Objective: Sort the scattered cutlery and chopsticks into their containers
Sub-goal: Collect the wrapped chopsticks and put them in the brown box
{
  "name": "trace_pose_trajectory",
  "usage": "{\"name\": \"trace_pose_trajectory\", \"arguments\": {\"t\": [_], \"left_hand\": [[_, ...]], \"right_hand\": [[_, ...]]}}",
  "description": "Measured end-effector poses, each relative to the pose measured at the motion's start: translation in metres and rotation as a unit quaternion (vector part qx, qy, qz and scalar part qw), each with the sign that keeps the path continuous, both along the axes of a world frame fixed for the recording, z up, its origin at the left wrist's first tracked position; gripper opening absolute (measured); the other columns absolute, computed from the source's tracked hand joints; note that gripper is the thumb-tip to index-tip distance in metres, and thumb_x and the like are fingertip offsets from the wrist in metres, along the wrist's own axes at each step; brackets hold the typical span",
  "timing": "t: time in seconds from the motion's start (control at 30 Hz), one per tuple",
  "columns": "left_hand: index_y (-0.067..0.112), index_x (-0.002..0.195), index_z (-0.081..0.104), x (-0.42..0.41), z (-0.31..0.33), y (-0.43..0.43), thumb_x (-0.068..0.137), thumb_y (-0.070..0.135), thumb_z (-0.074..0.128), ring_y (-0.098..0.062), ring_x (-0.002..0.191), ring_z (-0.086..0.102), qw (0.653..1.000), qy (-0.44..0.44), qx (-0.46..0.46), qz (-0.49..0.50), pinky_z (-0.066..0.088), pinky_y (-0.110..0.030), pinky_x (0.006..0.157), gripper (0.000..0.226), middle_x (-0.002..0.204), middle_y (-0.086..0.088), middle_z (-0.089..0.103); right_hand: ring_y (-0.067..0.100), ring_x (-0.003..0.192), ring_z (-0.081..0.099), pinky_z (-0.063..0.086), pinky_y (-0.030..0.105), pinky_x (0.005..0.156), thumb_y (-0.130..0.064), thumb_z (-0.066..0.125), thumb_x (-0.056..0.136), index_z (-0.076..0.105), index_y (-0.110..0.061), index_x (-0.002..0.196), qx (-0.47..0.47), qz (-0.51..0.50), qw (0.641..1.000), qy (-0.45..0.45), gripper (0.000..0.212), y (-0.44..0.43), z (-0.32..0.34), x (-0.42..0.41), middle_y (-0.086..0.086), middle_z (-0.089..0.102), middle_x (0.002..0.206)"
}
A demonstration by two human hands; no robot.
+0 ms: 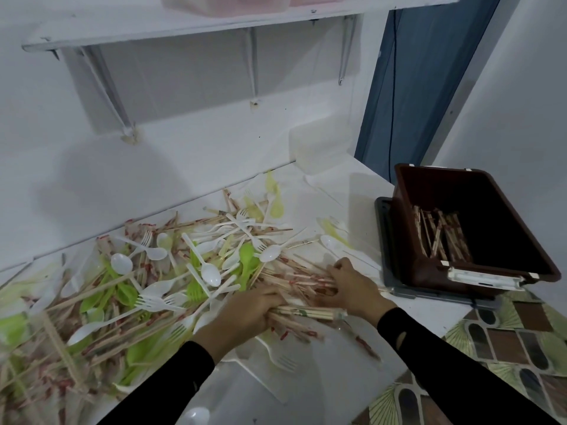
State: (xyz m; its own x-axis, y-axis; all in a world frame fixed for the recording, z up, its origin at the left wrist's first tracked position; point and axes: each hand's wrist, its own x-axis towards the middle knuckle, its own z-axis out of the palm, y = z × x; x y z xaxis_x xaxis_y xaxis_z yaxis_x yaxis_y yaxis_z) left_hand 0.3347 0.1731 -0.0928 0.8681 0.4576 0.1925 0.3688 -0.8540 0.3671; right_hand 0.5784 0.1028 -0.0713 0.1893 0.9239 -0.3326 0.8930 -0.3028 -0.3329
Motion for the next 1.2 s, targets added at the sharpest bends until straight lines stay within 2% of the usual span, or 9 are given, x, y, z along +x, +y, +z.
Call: {"name": "trace_pose_trajectory", "arguments": {"t": [0.1, 0.23, 0.43, 0.57, 0.77, 0.83, 0.93, 1.03, 1.2], "left_hand": [[0.028, 0.107, 0.071, -0.010, 0.000, 0.013, 0.072, 0.014, 0.066, -0.010, 0.093, 0.062, 0.999, 0.033, -0.005, 0.031, 0.040, -0.016, 0.057, 0.038, 0.106, 0.012, 0.064], [0.031, 0.123, 0.065, -0.017, 0.013, 0.023, 0.079, 0.066, 0.050, -0.005, 0.106, 0.057, 0.992, 0.105, -0.056, 0.034, 0.046, -0.022, 0.067, 0.058, 0.128, 0.017, 0.054], [0.030, 0.142, 0.047, -0.021, 0.020, 0.033, 0.087, 0.028, 0.066, -0.008, 0.133, 0.041, 0.974, 0.222, -0.039, 0.023, 0.044, -0.027, 0.096, 0.059, 0.147, 0.016, 0.041], [0.025, 0.129, 0.061, -0.024, 0.023, 0.039, 0.091, 0.024, 0.061, -0.014, 0.122, 0.051, 0.982, 0.184, -0.025, 0.026, 0.041, -0.025, 0.080, 0.038, 0.129, 0.007, 0.059], [0.032, 0.105, 0.072, -0.030, 0.022, 0.036, 0.077, 0.021, 0.064, -0.013, 0.089, 0.067, 0.992, 0.121, 0.022, 0.007, 0.019, -0.012, 0.047, 0.032, 0.111, 0.017, 0.066], [0.031, 0.106, 0.071, -0.027, 0.022, 0.034, 0.076, 0.037, 0.066, -0.013, 0.082, 0.067, 0.992, 0.116, 0.039, -0.018, 0.023, -0.013, 0.047, 0.031, 0.108, 0.015, 0.065], [0.034, 0.123, 0.065, -0.015, 0.026, 0.033, 0.082, 0.047, 0.057, -0.010, 0.111, 0.060, 0.990, 0.136, 0.005, -0.042, 0.042, -0.022, 0.071, 0.043, 0.129, 0.016, 0.058], [0.034, 0.134, 0.058, -0.001, 0.029, 0.030, 0.088, 0.038, 0.066, -0.010, 0.129, 0.048, 0.981, 0.182, -0.012, -0.063, 0.043, -0.027, 0.088, 0.046, 0.139, 0.016, 0.052], [0.036, 0.136, 0.055, 0.014, 0.032, 0.025, 0.086, 0.047, 0.066, -0.013, 0.117, 0.051, 0.970, 0.227, 0.028, -0.085, 0.041, -0.029, 0.071, 0.052, 0.127, 0.010, 0.056]], "right_hand": [[0.018, 0.085, 0.052, 0.047, 0.034, 0.074, -0.061, 0.064, 0.083, 0.055, -0.019, 0.095, 0.037, -0.003, 0.999, 0.010, 0.046, 0.005, 0.001, -0.011, 0.000, 0.044, 0.107], [0.018, 0.089, 0.055, 0.047, 0.034, 0.075, -0.066, 0.062, 0.082, 0.054, -0.023, 0.098, 0.039, -0.008, 0.999, 0.035, 0.046, 0.018, 0.001, -0.027, -0.001, 0.054, 0.102], [0.022, 0.098, 0.054, 0.046, 0.035, 0.081, -0.056, 0.072, 0.081, 0.050, -0.014, 0.121, -0.002, -0.005, 0.998, 0.055, 0.061, 0.033, 0.004, -0.045, 0.005, 0.057, 0.116], [0.026, 0.102, 0.058, 0.040, 0.031, 0.076, -0.034, 0.069, 0.087, 0.054, -0.013, 0.118, -0.024, 0.019, 0.998, 0.061, 0.040, 0.040, 0.012, -0.057, 0.006, 0.061, 0.115], [0.021, 0.077, 0.055, 0.043, 0.030, 0.068, -0.031, 0.064, 0.086, 0.053, -0.014, 0.087, -0.010, 0.021, 0.995, -0.095, 0.021, 0.034, 0.014, -0.064, 0.000, 0.054, 0.084], [0.021, 0.076, 0.053, 0.041, 0.029, 0.067, -0.034, 0.061, 0.089, 0.051, -0.014, 0.085, 0.001, 0.029, 0.994, -0.110, 0.023, 0.030, 0.013, -0.059, 0.001, 0.053, 0.086], [0.021, 0.078, 0.053, 0.041, 0.030, 0.068, -0.035, 0.058, 0.090, 0.049, -0.015, 0.089, -0.007, 0.034, 0.995, -0.092, 0.022, 0.026, 0.015, -0.047, 0.001, 0.054, 0.089], [0.020, 0.081, 0.053, 0.040, 0.028, 0.065, -0.032, 0.061, 0.089, 0.048, -0.016, 0.093, -0.039, 0.039, 0.998, -0.035, 0.021, 0.020, 0.022, -0.034, 0.001, 0.054, 0.092], [0.018, 0.073, 0.055, 0.039, 0.023, 0.058, -0.034, 0.065, 0.088, 0.057, -0.013, 0.088, -0.072, 0.009, 0.995, 0.061, 0.022, 0.014, 0.032, -0.013, 0.003, 0.061, 0.085]]}}
